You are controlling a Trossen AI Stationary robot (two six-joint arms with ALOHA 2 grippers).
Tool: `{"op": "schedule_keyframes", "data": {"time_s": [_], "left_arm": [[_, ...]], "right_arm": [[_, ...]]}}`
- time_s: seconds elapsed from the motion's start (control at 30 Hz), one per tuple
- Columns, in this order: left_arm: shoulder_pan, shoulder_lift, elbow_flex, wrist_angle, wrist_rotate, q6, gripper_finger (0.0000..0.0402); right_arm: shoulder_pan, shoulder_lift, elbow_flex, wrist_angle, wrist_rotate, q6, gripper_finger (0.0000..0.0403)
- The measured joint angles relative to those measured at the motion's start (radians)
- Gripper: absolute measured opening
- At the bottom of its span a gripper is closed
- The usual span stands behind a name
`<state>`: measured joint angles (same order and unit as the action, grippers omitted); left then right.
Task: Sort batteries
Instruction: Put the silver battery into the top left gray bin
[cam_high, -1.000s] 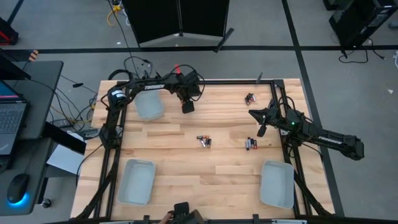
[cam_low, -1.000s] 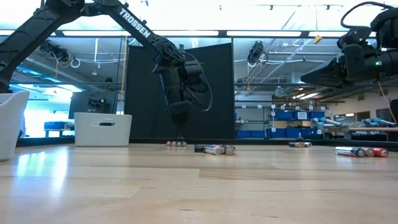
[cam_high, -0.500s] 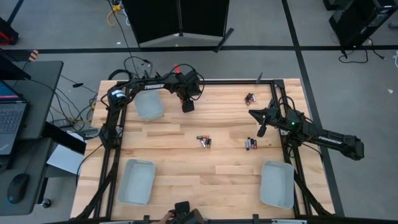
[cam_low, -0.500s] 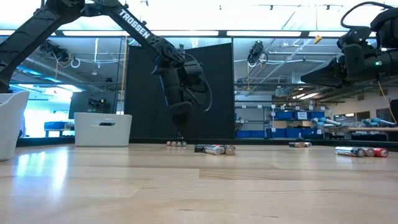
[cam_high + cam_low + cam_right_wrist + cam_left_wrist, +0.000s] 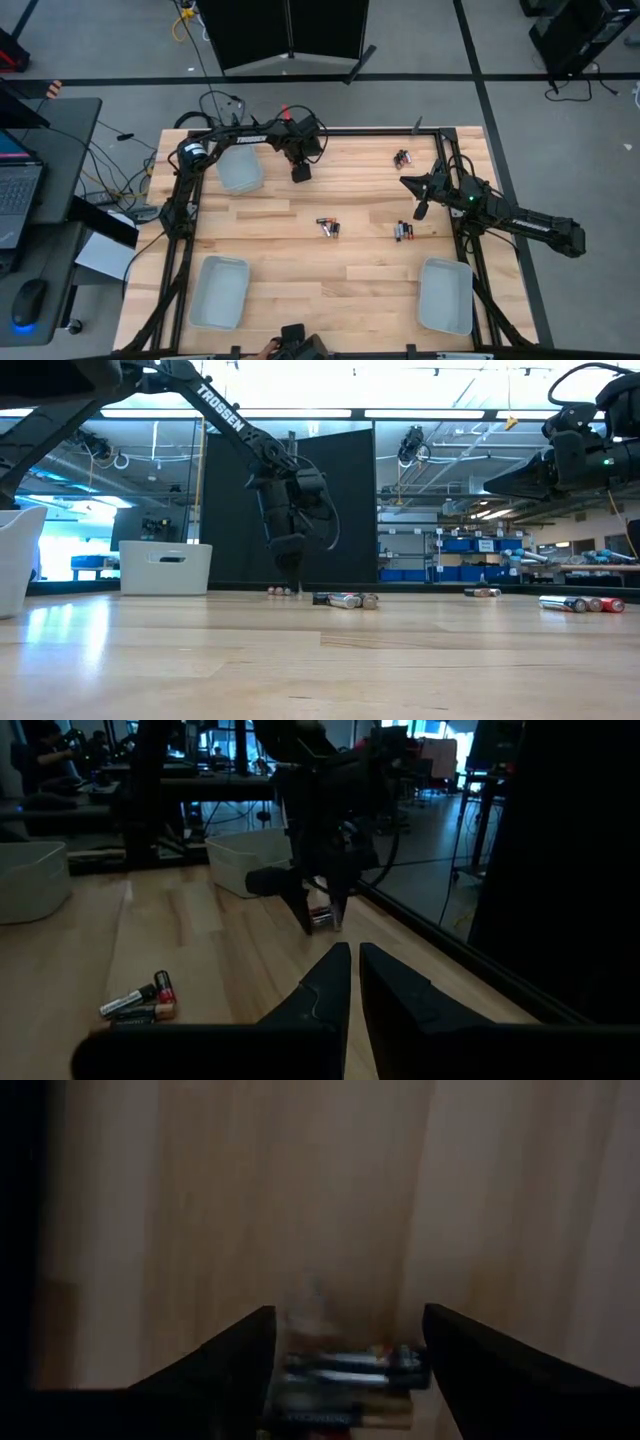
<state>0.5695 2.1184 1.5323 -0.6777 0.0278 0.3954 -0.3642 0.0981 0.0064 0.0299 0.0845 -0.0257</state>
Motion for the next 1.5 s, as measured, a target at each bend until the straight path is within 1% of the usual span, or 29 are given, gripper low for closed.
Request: {"op": "schedule_keyframes", "data": {"time_s": [0.2,0.47,0.53,0.67,0.97,1.13,1.27,1.37,1.5], "left_arm": [[-0.001,-0.001,0.001,0.003,-0.02,0.024,0.0262],[-0.002,0.001,0.001,0.007,-0.023,0.01,0.0255],[-0.002,0.001,0.001,0.008,-0.012,-0.025,0.0251],[-0.002,0.002,0.001,0.018,0.044,-0.115,0.0246],[-0.002,0.002,0.001,0.035,0.048,-0.328,0.0245],[-0.005,0.002,0.001,0.075,0.055,-0.451,0.0245],[-0.019,0.002,0.001,0.096,0.075,-0.486,0.0245],[-0.031,0.002,0.001,0.115,0.064,-0.517,0.0245],[-0.032,0.002,0.001,0.126,-0.004,-0.58,0.0245]], "right_arm": [[0.0,0.0,0.0,0.0,0.0,0.0,0.0039],[0.0,0.0,0.0,0.0,0.0,0.0,0.0039],[0.0,0.0,0.0,0.0,0.0,0.0,0.0039],[0.0,0.0,0.0,0.0,0.0,0.0,0.0039],[0.0,0.0,0.0,0.0,0.0,0.0,0.0039],[0.0,0.0,0.0,0.0,0.0,0.0,0.0039],[0.0,0.0,0.0,0.0,0.0,0.0,0.0039],[0.0,0.0,0.0,0.0,0.0,0.0,0.0039],[0.0,0.0,0.0,0.0,0.0,0.0,0.0039]]}}
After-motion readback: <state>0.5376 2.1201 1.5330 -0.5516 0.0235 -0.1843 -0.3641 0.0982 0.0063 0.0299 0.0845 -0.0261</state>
